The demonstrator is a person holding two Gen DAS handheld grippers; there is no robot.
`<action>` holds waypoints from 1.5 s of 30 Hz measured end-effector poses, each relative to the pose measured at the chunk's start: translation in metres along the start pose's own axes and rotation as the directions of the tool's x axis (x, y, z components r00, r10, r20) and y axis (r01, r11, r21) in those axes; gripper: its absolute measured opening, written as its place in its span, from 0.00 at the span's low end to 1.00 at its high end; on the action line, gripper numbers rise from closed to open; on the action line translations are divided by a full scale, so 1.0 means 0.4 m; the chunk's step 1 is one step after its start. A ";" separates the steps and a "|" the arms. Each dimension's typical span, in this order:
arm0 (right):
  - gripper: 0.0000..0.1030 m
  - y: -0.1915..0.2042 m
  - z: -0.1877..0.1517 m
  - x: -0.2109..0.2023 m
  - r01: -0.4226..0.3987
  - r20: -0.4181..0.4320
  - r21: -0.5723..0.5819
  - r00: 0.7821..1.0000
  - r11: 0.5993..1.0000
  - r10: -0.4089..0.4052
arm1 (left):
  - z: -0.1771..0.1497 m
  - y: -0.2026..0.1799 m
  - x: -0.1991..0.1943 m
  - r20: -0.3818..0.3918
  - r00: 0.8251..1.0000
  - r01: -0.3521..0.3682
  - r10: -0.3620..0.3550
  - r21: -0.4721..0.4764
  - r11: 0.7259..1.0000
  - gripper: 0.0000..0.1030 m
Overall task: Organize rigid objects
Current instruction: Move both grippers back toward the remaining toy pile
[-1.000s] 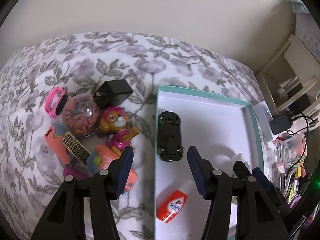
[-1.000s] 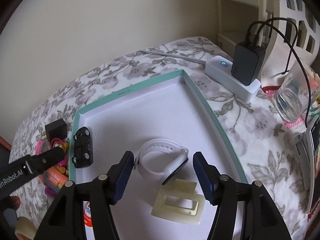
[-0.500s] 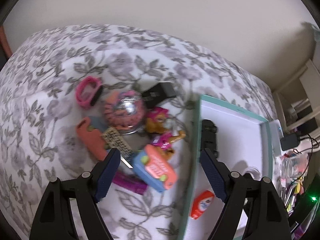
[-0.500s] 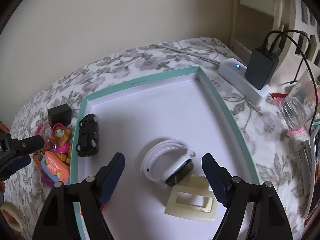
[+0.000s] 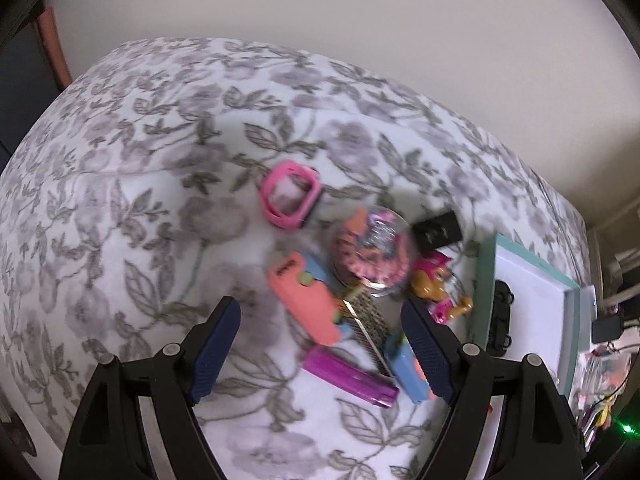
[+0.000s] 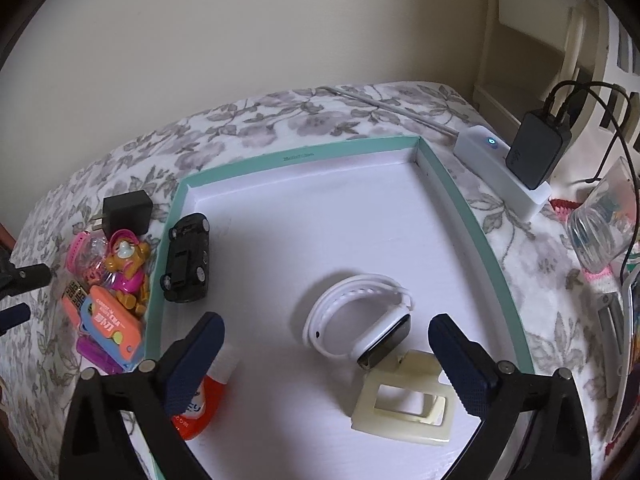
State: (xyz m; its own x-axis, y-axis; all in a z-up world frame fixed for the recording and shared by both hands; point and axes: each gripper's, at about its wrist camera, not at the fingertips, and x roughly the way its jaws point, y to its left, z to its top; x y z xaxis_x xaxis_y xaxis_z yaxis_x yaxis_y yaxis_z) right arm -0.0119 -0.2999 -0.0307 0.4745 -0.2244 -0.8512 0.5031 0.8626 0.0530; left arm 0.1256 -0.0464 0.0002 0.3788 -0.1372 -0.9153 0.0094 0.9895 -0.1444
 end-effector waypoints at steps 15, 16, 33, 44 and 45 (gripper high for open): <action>1.00 0.092 0.018 -0.047 -0.051 0.032 -0.069 0.998 0.996 0.053 | 0.028 0.097 -0.038 0.030 0.999 0.017 -0.014 -0.127 0.992 0.97; 1.00 0.099 0.024 -0.052 -0.065 0.034 -0.065 0.997 0.996 0.067 | 0.028 0.101 -0.038 0.026 1.000 0.012 -0.009 -0.130 0.991 0.97; 0.86 0.325 0.051 -0.028 -0.230 -0.047 -0.164 0.973 0.959 0.226 | 0.036 0.143 0.021 -0.095 0.995 -0.052 0.039 -0.136 0.989 0.98; 0.73 0.367 0.034 0.026 -0.280 -0.138 -0.219 0.957 0.935 0.254 | 0.036 0.121 0.120 -0.177 0.981 -0.096 0.080 -0.082 0.992 0.97; 0.70 0.371 0.033 0.028 -0.283 -0.145 -0.223 0.956 0.933 0.256 | 0.036 0.116 0.126 -0.178 0.980 -0.101 0.087 -0.072 0.992 0.97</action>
State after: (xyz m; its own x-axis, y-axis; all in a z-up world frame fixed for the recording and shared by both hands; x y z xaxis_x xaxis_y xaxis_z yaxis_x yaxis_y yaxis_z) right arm 0.0774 -0.1805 -0.0257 0.4774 0.0720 -0.8758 0.1741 0.9691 0.1745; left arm 0.1584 -0.0068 -0.0473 0.2068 -0.0566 -0.9767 -0.0961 0.9923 -0.0778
